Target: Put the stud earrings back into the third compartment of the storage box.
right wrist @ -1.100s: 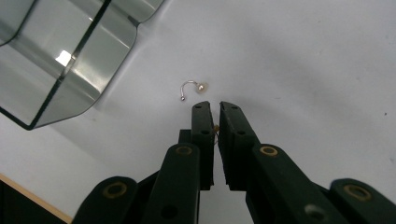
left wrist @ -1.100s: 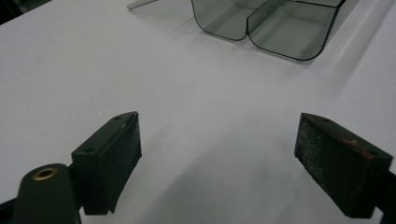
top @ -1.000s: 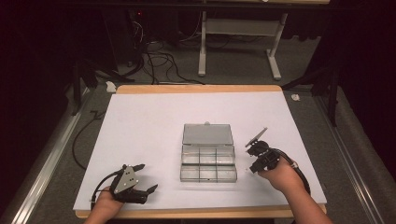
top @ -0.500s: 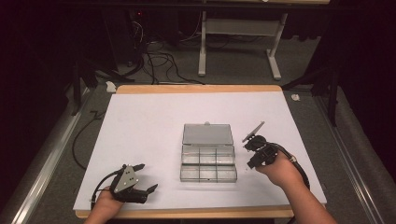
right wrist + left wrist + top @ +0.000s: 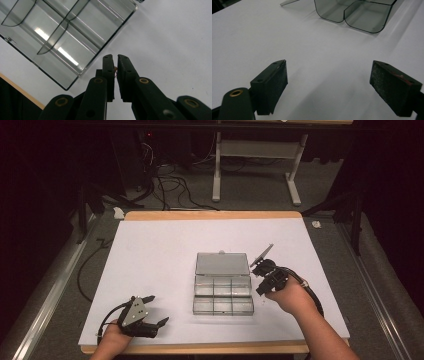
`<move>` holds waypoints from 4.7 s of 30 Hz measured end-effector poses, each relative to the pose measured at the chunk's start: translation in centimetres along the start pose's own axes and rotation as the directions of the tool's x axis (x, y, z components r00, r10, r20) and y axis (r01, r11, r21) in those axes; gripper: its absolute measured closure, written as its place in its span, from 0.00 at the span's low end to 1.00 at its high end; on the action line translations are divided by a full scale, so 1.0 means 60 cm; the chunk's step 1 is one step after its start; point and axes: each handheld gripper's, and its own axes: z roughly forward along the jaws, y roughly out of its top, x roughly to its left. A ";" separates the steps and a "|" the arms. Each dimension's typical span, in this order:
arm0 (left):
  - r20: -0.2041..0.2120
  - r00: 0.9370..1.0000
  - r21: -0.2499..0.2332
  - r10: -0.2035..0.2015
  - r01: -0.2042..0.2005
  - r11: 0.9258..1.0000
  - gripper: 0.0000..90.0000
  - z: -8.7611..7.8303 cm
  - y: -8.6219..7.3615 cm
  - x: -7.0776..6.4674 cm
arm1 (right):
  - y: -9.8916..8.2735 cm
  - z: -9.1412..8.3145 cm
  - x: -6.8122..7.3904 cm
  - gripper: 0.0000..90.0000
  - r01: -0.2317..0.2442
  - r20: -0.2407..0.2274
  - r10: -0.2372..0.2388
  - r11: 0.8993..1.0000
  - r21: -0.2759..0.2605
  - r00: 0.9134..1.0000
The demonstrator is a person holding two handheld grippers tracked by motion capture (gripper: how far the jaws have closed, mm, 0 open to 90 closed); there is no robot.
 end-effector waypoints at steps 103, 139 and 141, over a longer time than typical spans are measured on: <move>0.000 1.000 0.010 -0.004 0.004 1.000 0.17 0.002 0.001 0.001 | -0.008 0.014 -0.017 0.86 -0.051 0.000 0.051 0.999 -0.003 0.999; 0.003 1.000 0.006 0.005 -0.005 1.000 0.17 0.001 0.000 0.000 | -0.032 0.084 -0.030 0.90 -0.074 -0.007 0.075 0.997 0.038 0.997; 0.004 1.000 0.013 -0.007 0.007 1.000 0.17 0.002 0.001 0.001 | -0.032 0.085 -0.028 0.91 -0.061 0.003 0.061 0.997 0.041 0.998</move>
